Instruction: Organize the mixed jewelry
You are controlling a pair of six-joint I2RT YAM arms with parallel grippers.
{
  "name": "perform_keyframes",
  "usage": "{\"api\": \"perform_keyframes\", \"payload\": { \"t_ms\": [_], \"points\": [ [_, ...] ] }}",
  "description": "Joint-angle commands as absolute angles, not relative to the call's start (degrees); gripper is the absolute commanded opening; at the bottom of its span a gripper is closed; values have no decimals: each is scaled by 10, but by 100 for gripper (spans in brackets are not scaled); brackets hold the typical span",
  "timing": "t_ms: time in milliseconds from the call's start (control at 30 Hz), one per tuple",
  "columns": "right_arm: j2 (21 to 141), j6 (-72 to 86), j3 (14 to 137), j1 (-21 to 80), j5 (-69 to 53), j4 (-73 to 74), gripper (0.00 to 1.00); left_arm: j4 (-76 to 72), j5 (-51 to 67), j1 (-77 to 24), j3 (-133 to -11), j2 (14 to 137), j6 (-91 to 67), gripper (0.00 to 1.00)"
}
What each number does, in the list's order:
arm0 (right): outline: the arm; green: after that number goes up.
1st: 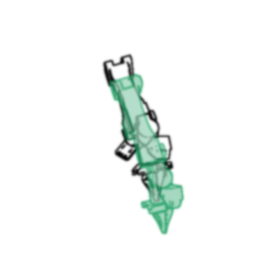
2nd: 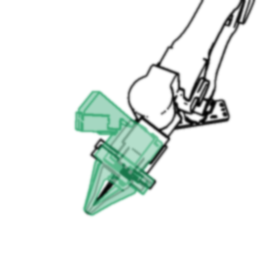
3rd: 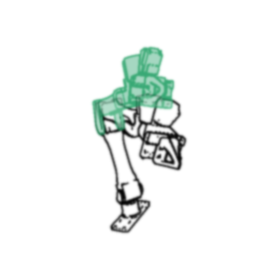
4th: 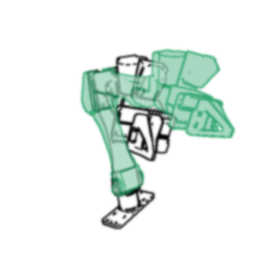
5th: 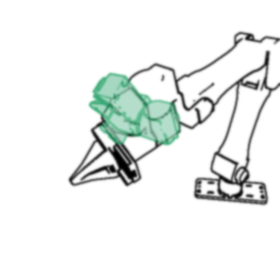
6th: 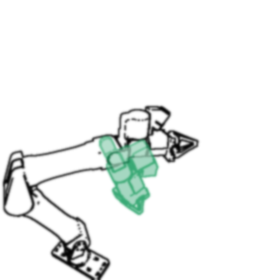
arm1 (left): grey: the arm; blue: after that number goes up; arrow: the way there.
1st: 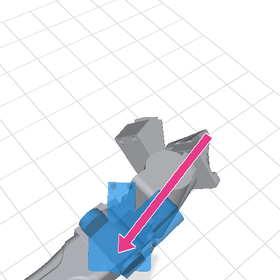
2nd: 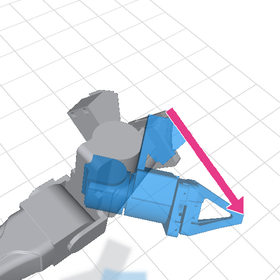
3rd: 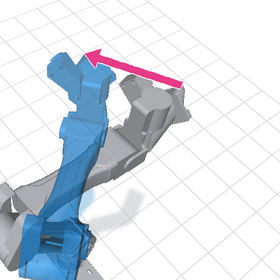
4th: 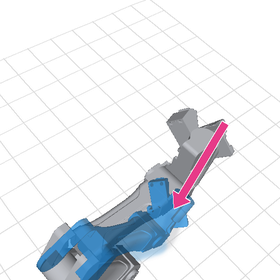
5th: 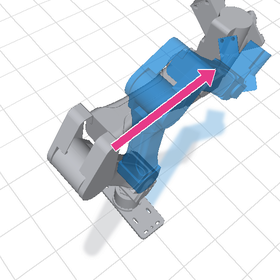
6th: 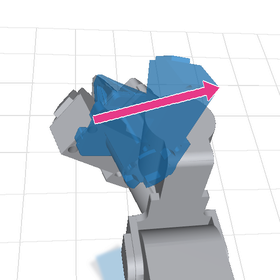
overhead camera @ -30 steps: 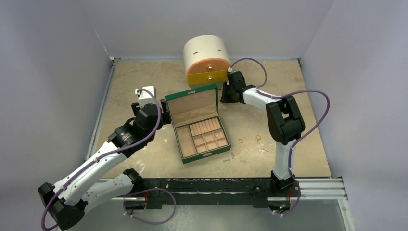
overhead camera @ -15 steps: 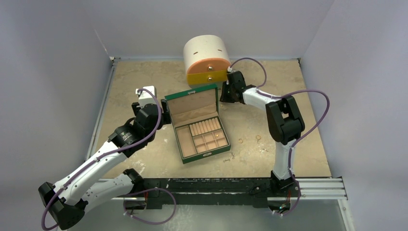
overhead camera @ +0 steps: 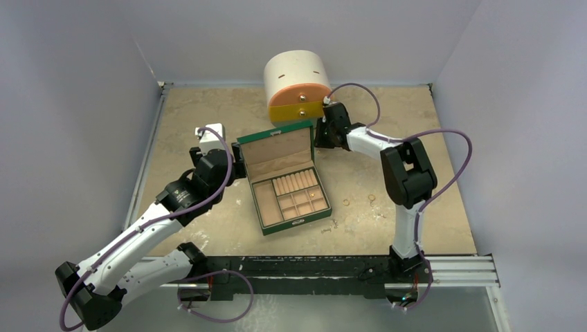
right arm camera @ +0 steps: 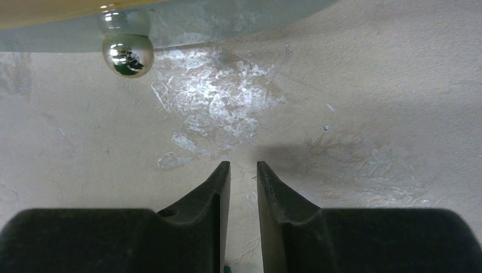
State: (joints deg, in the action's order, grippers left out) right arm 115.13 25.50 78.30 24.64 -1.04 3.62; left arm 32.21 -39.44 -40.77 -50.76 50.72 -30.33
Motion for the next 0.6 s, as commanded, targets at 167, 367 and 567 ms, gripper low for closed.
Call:
{"api": "perform_keyframes", "payload": {
  "t_ms": [167, 367, 567],
  "points": [
    [1155, 260, 784, 251, -4, 19, 25, 301, -401, -405, -511, 504, -290, 74],
    [1159, 260, 782, 251, 9, 24, 24, 301, -400, -404, -511, 507, -289, 74],
    [1164, 260, 778, 251, 8, 22, 23, 301, -400, -405, -511, 509, -289, 74]
  ]
}}
